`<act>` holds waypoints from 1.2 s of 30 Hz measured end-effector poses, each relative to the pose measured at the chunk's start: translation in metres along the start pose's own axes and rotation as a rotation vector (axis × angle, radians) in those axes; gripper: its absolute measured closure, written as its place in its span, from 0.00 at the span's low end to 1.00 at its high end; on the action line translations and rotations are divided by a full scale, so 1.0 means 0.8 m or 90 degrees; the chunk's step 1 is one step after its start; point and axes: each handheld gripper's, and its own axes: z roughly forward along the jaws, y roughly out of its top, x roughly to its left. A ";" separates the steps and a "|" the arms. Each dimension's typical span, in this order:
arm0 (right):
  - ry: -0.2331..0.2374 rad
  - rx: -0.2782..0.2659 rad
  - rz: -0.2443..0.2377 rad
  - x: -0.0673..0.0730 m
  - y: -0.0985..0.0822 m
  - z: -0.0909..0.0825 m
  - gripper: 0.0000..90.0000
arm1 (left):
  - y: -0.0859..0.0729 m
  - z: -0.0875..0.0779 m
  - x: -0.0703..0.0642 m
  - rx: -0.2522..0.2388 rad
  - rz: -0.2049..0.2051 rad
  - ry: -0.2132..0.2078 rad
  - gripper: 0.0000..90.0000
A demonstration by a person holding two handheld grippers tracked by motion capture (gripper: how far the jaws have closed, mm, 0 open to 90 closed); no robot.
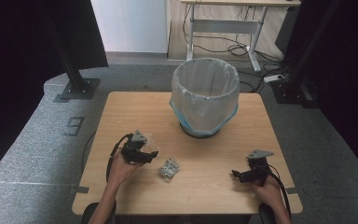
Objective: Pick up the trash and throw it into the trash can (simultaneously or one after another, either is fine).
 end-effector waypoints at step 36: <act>0.000 0.001 -0.002 0.000 0.000 0.000 0.00 | 0.084 -0.053 0.010 -0.013 0.018 -0.024 0.34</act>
